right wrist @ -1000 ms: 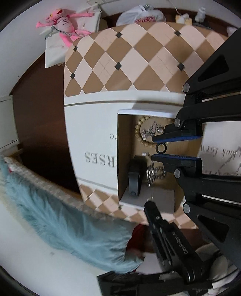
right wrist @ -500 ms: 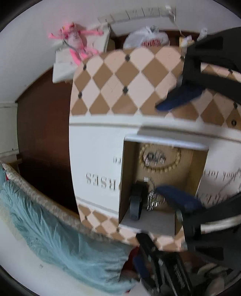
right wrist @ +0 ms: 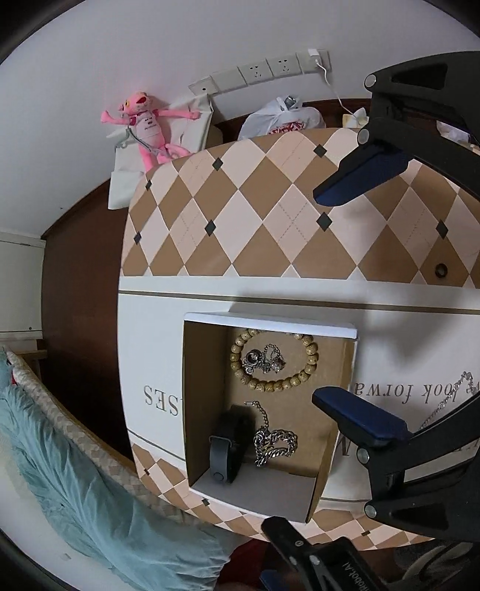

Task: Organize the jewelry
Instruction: 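Carry the earring stud into the box with the left tool while the right drops the ring in, then lift both open tools out of the box back over the table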

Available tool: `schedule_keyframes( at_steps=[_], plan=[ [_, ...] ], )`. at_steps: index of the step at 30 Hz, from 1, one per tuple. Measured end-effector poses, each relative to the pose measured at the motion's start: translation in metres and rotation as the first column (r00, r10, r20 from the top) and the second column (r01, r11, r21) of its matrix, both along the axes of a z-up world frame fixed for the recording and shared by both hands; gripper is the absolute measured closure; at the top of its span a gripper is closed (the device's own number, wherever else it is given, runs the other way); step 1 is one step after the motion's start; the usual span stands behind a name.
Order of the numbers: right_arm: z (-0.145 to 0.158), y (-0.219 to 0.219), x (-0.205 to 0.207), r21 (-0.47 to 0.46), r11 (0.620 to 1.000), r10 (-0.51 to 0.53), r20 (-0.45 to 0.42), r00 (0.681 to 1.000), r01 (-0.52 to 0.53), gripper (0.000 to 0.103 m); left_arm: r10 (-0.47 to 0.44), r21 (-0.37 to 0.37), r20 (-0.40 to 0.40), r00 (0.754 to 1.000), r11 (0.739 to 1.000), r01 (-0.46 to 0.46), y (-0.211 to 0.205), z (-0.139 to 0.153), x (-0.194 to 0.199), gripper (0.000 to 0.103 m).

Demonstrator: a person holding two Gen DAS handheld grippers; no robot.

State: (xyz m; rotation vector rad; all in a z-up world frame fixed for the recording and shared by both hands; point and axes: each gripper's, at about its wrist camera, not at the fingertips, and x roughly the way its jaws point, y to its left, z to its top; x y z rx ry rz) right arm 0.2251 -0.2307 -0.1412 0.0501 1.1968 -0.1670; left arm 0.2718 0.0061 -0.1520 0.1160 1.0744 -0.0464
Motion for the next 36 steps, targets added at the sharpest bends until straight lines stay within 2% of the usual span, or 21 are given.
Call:
schedule_keyframes(
  at_steps=[9,21,28,36],
  plan=[
    [0.034,0.001,-0.036,0.000,1.000,-0.029,0.090,0.996,0.029,0.004,0.008,-0.014,0.074,0.997,1.000,-0.007,0.004,0.024,-0.036,0.000],
    [0.101,0.002,-0.103,-0.041,0.997,-0.058,0.264,0.963,0.071,0.004,-0.036,-0.062,0.204,0.978,0.997,0.050,0.004,0.082,-0.091,0.001],
    [0.132,0.008,-0.137,-0.050,0.996,-0.057,0.339,0.939,0.078,0.004,-0.045,-0.103,0.239,0.970,0.992,0.072,0.007,0.105,-0.121,0.000],
    [0.140,0.011,-0.158,0.011,0.998,-0.062,0.359,0.931,0.063,0.004,-0.029,-0.117,0.238,0.971,0.991,0.058,0.011,0.109,-0.136,0.000]
  ],
)
